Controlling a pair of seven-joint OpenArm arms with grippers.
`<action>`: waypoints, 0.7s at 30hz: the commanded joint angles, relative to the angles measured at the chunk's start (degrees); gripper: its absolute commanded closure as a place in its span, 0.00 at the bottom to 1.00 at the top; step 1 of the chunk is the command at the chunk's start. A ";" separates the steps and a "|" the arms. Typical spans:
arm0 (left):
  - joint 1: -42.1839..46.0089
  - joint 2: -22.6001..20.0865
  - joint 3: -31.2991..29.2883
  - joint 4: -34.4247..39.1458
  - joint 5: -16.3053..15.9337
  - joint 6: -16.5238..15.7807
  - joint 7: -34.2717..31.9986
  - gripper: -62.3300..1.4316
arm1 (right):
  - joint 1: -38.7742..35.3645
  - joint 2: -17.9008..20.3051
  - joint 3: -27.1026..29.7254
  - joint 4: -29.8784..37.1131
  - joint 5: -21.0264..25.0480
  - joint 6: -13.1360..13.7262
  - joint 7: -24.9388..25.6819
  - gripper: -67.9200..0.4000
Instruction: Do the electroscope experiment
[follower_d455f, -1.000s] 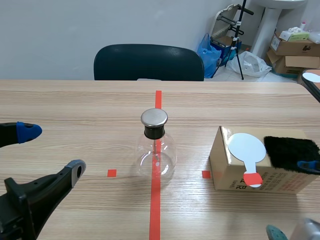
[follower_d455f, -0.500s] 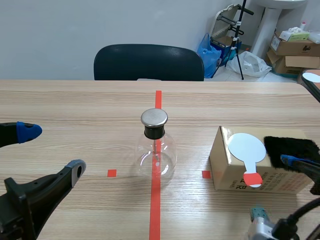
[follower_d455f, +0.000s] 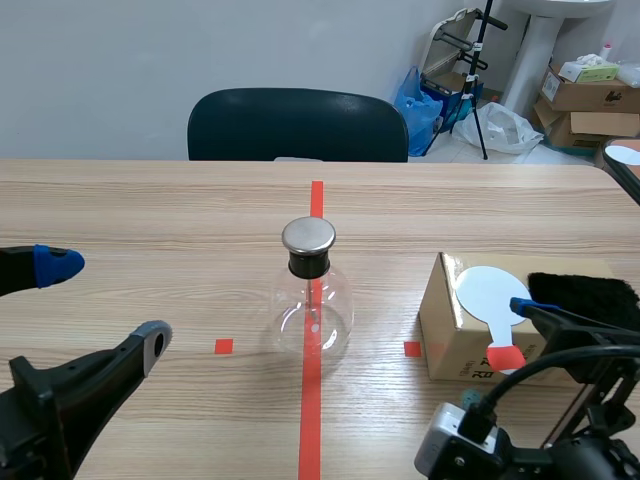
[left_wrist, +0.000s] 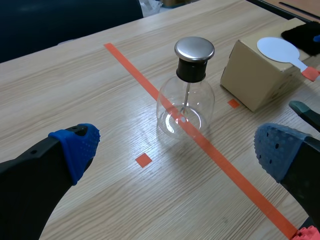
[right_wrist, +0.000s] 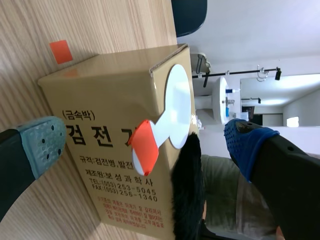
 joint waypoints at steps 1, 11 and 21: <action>-0.09 0.28 -0.07 1.36 -0.35 -0.07 -0.33 0.00 | 0.59 0.63 -0.37 0.42 -0.50 -0.90 -0.96 0.00; -0.07 0.28 -0.07 1.36 -0.35 -0.07 -0.31 0.00 | 1.25 0.61 -2.01 0.33 -3.67 -5.14 -5.35 0.00; -0.07 0.28 -0.07 1.36 -0.35 -0.07 -0.33 0.00 | 2.71 0.59 -2.01 -2.60 -4.33 -5.11 -6.43 0.00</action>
